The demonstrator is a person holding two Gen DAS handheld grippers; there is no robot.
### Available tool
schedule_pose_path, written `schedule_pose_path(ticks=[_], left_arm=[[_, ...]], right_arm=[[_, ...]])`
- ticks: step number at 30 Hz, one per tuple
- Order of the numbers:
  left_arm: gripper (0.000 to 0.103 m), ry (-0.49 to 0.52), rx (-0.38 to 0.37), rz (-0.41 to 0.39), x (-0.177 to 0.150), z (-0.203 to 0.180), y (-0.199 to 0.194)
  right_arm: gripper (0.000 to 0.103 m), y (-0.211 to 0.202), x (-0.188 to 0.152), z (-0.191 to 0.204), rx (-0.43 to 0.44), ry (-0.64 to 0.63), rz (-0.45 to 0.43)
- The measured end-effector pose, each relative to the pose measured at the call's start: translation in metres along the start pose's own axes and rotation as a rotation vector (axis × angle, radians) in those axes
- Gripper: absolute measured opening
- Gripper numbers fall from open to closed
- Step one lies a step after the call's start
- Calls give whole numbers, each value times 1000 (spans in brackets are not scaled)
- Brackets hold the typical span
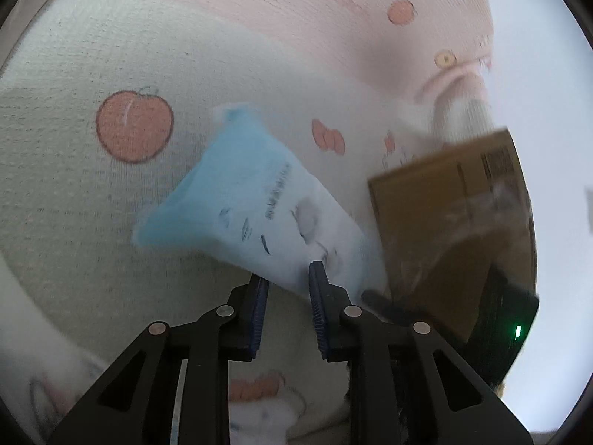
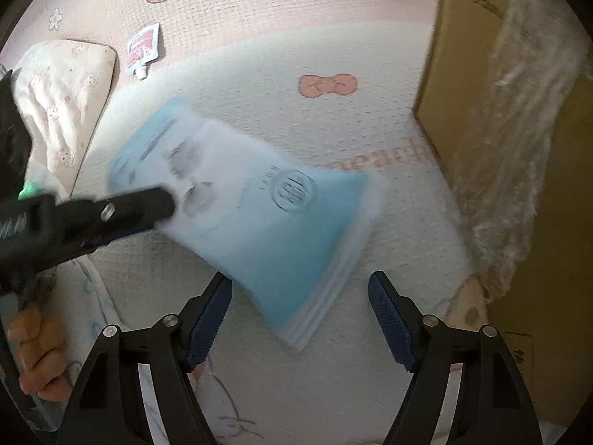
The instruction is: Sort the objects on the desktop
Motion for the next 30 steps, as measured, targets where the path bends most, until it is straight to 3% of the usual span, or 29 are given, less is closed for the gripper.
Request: schedule_pose_path(ticks=[5,8,16,24,27,30], left_arm=[[26,87,50,30,-8,-9,-4],[40,132,66,45,-13,-15,-9],[55,211,111,-120,8,-19,-44],[55,95,174,-201,60,18,-36],[55,95,175,-180,74,21,-21],[55,86,184,-109,74,24,-8]], right_arm=[[75,-8,1,-13,31,43,-9],[75,-15,-8,-18,83,83,-19],[77,-17,13,1,161,169,-78],[77,-4,19,1,207,305,-81],[77,0,14,-2,193,310,-63],[77,4,13,0,210,313,-50]])
Point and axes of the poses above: each gripper's, at about its wrist camera, not at the fingertips, and y roughly the way its jaws point, z to its left, x to its top, the point moved 9 cm from there along y, roughly the way its jaws point, and after that the axes turned 1 degree about -z, right-handed, at the moved point
